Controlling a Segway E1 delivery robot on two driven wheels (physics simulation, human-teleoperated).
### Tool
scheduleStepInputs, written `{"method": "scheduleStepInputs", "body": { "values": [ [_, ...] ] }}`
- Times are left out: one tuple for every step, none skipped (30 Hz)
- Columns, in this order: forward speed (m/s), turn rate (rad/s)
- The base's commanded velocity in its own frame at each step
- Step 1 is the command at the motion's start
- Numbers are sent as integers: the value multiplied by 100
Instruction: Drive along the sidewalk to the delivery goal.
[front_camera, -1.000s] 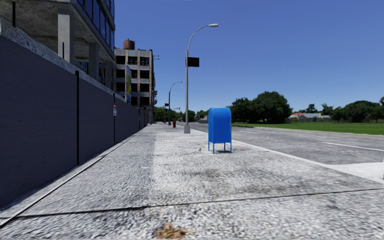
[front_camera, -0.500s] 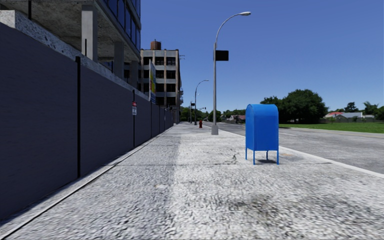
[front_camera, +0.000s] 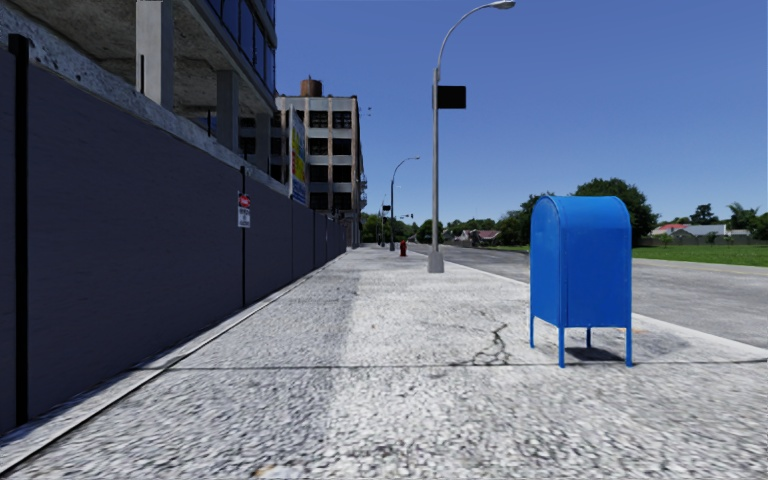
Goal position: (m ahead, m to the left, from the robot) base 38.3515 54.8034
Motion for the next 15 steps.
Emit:
{"method": "scheduleStepInputs", "body": {
  "values": [
    [200,0],
    [200,0],
    [200,0],
    [200,0],
    [200,0],
    [200,0],
    [200,0],
    [200,0],
    [200,0],
    [200,0],
    [200,0],
    [200,0],
    [200,0],
    [200,0],
    [200,0]
  ]
}}
